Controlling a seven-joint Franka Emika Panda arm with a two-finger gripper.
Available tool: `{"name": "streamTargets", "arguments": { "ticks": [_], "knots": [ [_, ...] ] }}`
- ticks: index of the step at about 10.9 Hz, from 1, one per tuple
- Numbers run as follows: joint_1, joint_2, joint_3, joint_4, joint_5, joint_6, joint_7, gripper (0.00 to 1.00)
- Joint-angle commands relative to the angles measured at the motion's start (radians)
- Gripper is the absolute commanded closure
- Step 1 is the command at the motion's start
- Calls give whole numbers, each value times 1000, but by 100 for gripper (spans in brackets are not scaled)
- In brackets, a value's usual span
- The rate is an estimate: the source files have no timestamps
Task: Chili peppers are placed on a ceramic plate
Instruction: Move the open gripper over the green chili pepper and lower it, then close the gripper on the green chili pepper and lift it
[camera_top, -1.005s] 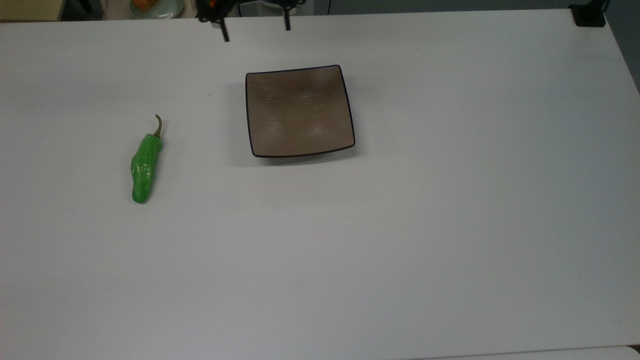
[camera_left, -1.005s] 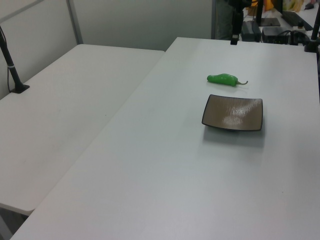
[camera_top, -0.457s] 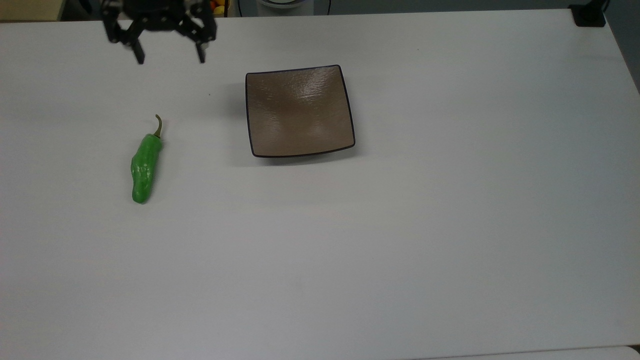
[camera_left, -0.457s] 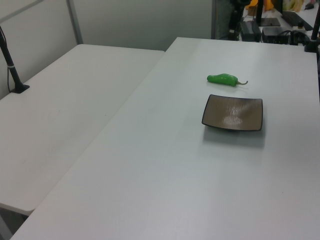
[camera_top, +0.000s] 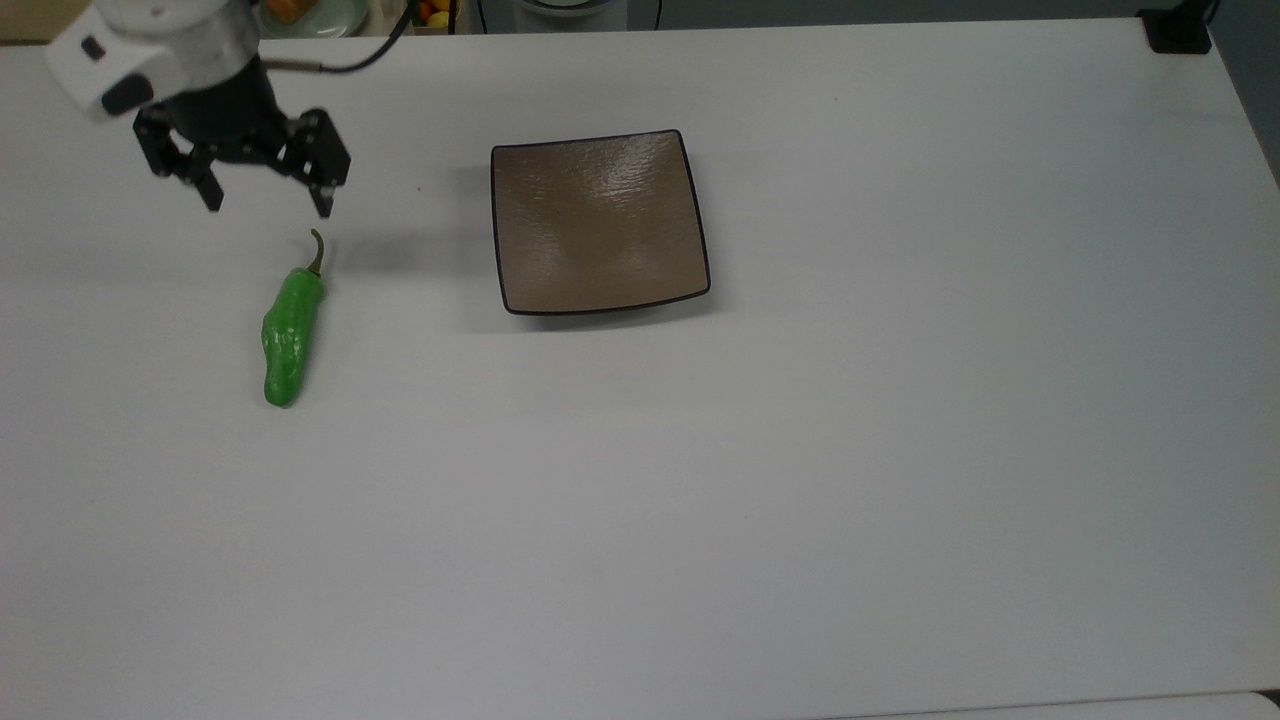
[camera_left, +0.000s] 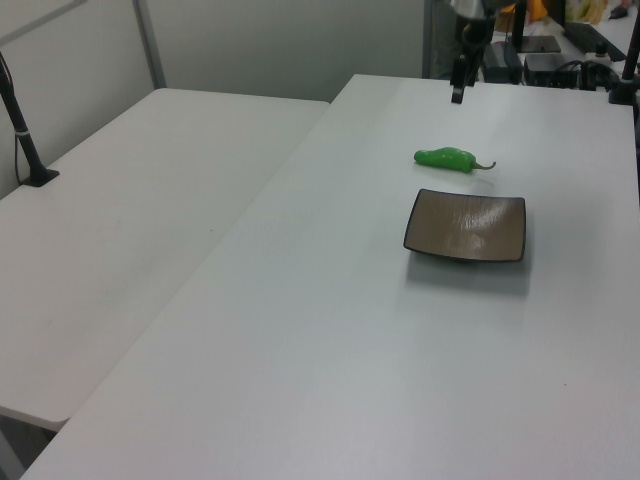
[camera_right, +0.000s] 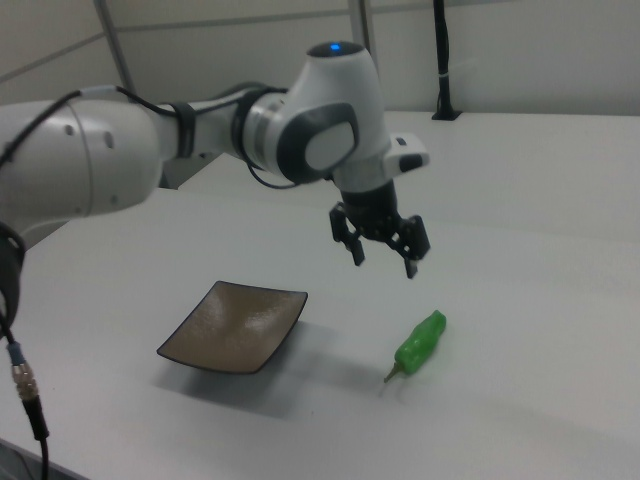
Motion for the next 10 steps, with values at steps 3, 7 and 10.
{"name": "streamTargets", "arguments": {
  "ticks": [3, 7, 10],
  "knots": [
    [-40, 131, 1, 1, -55, 131, -37, 0],
    [-35, 214, 1, -2, -55, 150, -35, 0],
    [-34, 239, 1, -16, -53, 177, -35, 4]
  ]
}}
